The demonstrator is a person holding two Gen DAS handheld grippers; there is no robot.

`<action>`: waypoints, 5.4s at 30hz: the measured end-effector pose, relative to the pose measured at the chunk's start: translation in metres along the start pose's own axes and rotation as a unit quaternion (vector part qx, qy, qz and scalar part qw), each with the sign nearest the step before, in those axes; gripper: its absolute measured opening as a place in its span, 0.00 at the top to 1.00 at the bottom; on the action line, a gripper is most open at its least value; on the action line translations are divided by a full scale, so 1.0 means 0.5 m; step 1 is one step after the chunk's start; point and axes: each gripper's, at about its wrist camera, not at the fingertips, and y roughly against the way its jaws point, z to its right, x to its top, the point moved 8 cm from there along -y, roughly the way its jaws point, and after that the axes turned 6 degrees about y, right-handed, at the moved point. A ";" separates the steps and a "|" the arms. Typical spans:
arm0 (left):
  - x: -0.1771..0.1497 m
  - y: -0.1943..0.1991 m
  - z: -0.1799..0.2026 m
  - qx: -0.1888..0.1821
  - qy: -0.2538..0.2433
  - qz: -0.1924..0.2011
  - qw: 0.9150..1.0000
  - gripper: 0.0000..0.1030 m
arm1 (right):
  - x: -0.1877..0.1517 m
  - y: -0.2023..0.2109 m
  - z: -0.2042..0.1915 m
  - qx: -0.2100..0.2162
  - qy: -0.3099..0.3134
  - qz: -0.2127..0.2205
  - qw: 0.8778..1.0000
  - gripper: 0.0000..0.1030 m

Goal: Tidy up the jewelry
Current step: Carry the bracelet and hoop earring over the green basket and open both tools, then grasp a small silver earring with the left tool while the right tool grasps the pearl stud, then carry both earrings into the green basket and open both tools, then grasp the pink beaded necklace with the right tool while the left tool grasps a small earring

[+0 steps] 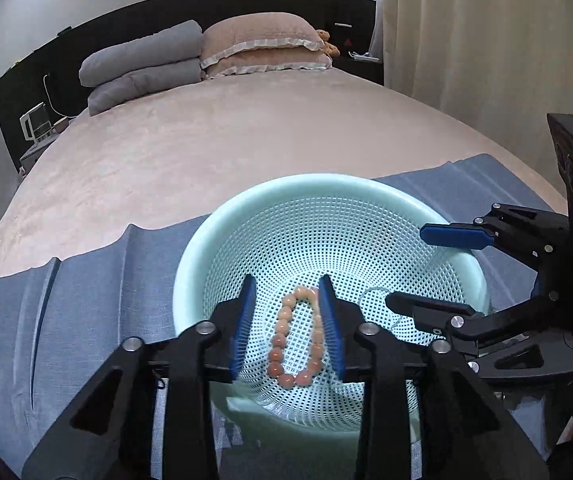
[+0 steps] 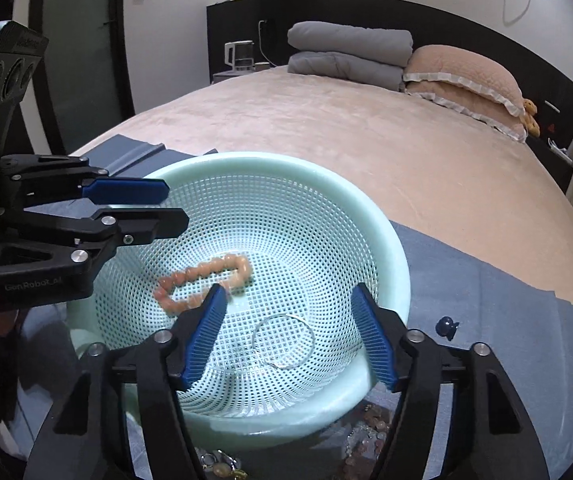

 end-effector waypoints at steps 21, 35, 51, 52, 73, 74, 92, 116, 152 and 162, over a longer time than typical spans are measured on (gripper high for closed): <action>-0.238 0.150 0.167 -0.167 -0.260 0.032 0.951 0.06 | -0.284 0.194 0.038 0.020 -0.002 0.009 1.000 0.15; -0.267 0.058 0.189 -0.181 -0.232 -0.022 0.955 0.25 | -0.312 0.180 -0.035 0.061 -0.012 0.011 0.998 0.18; -0.301 0.050 0.275 -0.256 -0.270 -0.061 0.926 0.85 | -0.288 0.126 -0.075 0.078 0.044 -0.020 0.996 0.82; -0.299 0.046 0.276 -0.258 -0.262 -0.066 0.927 0.85 | -0.288 0.126 -0.076 0.081 0.045 -0.020 0.995 0.89; -0.186 0.176 0.163 -0.177 -0.154 0.023 0.972 0.85 | -0.186 0.342 0.051 0.012 -0.052 0.129 0.990 0.89; -0.163 0.188 0.153 -0.159 -0.146 0.037 0.976 0.85 | -0.167 0.346 0.054 0.009 -0.047 0.135 0.990 0.89; -0.044 0.051 0.068 -0.023 0.056 0.034 0.998 0.85 | 0.002 0.115 0.031 0.053 -0.136 0.068 0.987 0.89; -0.064 0.113 0.080 -0.075 -0.021 0.068 0.995 0.06 | -0.050 0.164 0.104 -0.012 -0.202 0.111 0.973 0.15; -0.232 -0.024 0.158 -0.215 -0.151 -0.084 0.961 0.38 | -0.267 0.035 0.134 -0.039 -0.201 -0.055 0.977 0.82; -0.225 -0.041 0.128 -0.190 -0.097 -0.093 0.972 0.86 | -0.268 0.051 0.127 -0.026 -0.201 -0.048 0.978 0.94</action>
